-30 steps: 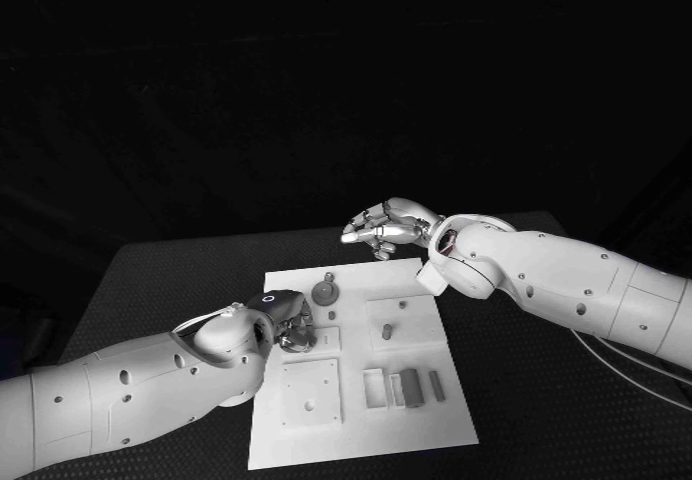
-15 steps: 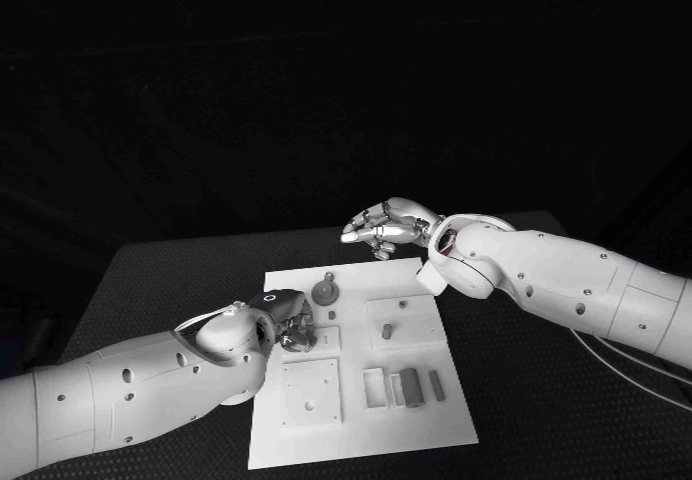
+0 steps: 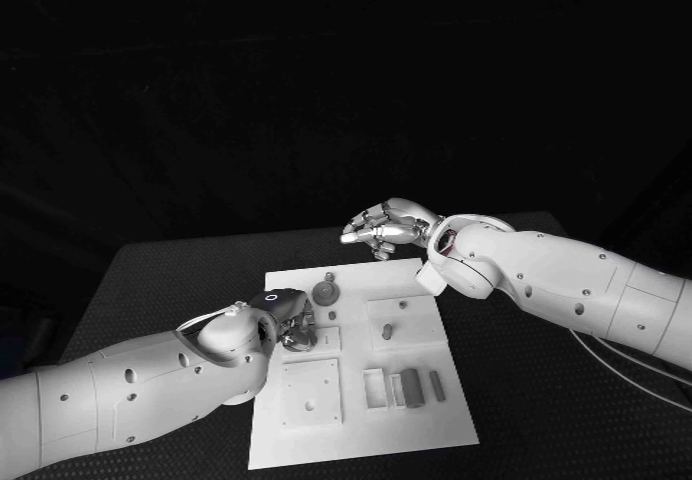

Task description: Assemble the parts on the task board

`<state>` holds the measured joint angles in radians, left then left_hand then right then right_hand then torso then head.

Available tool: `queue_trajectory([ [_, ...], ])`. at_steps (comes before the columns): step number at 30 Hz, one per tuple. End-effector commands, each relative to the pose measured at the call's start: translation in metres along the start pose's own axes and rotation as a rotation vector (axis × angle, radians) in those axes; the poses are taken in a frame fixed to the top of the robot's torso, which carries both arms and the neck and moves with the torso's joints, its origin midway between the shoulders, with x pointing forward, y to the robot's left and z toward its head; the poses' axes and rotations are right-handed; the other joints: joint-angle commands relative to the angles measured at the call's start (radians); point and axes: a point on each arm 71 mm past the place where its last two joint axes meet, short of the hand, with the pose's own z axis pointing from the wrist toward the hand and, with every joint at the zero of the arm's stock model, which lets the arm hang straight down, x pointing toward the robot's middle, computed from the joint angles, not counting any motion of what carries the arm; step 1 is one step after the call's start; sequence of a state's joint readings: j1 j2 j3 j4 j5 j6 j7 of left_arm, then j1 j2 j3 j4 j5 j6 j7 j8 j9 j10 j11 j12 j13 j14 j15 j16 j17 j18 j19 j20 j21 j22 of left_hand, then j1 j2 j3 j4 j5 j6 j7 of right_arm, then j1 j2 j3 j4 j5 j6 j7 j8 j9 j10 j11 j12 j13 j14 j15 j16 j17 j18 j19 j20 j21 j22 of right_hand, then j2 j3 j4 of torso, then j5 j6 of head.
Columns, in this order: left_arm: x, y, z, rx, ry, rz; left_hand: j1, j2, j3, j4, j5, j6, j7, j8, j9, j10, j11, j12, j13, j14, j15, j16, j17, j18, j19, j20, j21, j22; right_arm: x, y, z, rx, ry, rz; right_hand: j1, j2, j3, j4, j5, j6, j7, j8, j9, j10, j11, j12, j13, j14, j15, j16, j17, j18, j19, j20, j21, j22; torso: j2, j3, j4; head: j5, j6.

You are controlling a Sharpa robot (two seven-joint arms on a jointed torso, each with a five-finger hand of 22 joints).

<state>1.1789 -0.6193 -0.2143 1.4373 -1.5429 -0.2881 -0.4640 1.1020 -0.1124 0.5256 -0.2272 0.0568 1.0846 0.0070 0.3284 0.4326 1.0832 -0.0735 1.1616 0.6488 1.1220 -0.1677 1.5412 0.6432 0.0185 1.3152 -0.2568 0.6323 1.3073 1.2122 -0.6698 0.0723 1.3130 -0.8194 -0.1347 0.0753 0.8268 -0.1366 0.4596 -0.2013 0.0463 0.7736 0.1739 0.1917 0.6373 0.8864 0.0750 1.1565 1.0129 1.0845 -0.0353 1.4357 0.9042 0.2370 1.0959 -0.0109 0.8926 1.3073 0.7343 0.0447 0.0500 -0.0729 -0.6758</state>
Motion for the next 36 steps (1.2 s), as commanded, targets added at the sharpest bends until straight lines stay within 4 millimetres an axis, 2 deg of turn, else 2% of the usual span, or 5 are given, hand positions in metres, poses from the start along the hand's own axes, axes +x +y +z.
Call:
queue_trajectory([
  [1, 0.0, -0.012, 0.0, 0.057, -0.024, -0.019, 0.001, 0.009, 0.045, 0.052, 0.002, 0.032, 0.028, 0.101, 0.117, 0.005, -0.001, -0.002, -0.001, 0.015, -0.014, 0.005, 0.0, 0.039, 0.001, -0.006, 0.006, 0.02, 0.002, 0.001, 0.001, -0.007, 0.013, -0.006, -0.002, 0.008, -0.004, 0.001, 0.002, -0.003, 0.008, 0.006, 0.001, 0.004, -0.006, 0.005, -0.001, 0.001, -0.005, 0.003, -0.001, 0.025, 0.006, -0.014, -0.003, 0.01, 0.0, -0.0001, 0.0, 0.0, 0.001],
  [9, -0.002, -0.019, 0.001, 0.072, -0.03, -0.039, 0.001, 0.008, 0.045, 0.051, 0.002, 0.032, 0.028, 0.101, 0.118, 0.006, -0.001, -0.002, -0.001, 0.016, -0.014, 0.005, -0.001, 0.039, 0.001, -0.007, 0.006, 0.019, 0.001, 0.0, 0.001, -0.004, 0.011, -0.006, -0.002, 0.008, -0.004, 0.0, 0.002, -0.003, 0.008, 0.006, 0.001, 0.004, -0.006, 0.005, -0.002, 0.001, -0.005, 0.003, -0.002, 0.025, 0.006, -0.014, -0.003, 0.01, 0.001, -0.0006, 0.0001, 0.001, 0.0],
  [17, -0.003, -0.022, 0.002, 0.078, -0.027, -0.043, 0.001, 0.008, 0.045, 0.051, 0.002, 0.031, 0.028, 0.101, 0.118, 0.006, -0.001, -0.002, -0.002, 0.016, -0.014, 0.004, -0.001, 0.039, 0.001, -0.007, 0.006, 0.019, 0.002, 0.0, 0.002, -0.005, 0.014, -0.005, -0.002, 0.009, -0.004, 0.0, 0.002, -0.003, 0.008, 0.006, 0.001, 0.004, -0.006, 0.005, -0.002, 0.001, -0.005, 0.003, -0.002, 0.025, 0.006, -0.014, -0.003, 0.01, 0.001, 0.0004, -0.0002, 0.001, 0.001],
  [28, -0.004, -0.015, 0.0, 0.065, -0.027, -0.046, 0.001, 0.009, 0.046, 0.05, 0.002, 0.031, 0.028, 0.1, 0.119, 0.006, -0.001, -0.003, -0.002, 0.016, -0.014, 0.003, -0.001, 0.039, 0.001, -0.007, 0.005, 0.019, 0.0, -0.001, 0.001, -0.001, 0.013, -0.006, -0.002, 0.009, -0.004, 0.0, 0.002, -0.003, 0.008, 0.006, 0.001, 0.004, -0.006, 0.005, -0.003, 0.001, -0.005, 0.003, -0.002, 0.025, 0.007, -0.014, -0.003, 0.01, 0.0, -0.0004, 0.0008, -0.002, -0.001],
  [36, -0.013, -0.008, -0.002, 0.044, -0.039, -0.056, 0.002, 0.009, 0.047, 0.05, 0.002, 0.031, 0.028, 0.101, 0.12, 0.006, -0.002, -0.003, -0.002, 0.017, -0.014, 0.003, -0.001, 0.039, 0.001, -0.007, 0.005, 0.019, 0.0, -0.001, 0.001, 0.0, 0.013, -0.006, -0.003, 0.009, -0.005, -0.001, 0.002, -0.003, 0.008, 0.005, 0.001, 0.004, -0.006, 0.005, -0.003, 0.001, -0.005, 0.003, -0.002, 0.025, 0.007, -0.014, -0.003, 0.01, 0.0, -0.0011, 0.0017, -0.003, -0.001],
])
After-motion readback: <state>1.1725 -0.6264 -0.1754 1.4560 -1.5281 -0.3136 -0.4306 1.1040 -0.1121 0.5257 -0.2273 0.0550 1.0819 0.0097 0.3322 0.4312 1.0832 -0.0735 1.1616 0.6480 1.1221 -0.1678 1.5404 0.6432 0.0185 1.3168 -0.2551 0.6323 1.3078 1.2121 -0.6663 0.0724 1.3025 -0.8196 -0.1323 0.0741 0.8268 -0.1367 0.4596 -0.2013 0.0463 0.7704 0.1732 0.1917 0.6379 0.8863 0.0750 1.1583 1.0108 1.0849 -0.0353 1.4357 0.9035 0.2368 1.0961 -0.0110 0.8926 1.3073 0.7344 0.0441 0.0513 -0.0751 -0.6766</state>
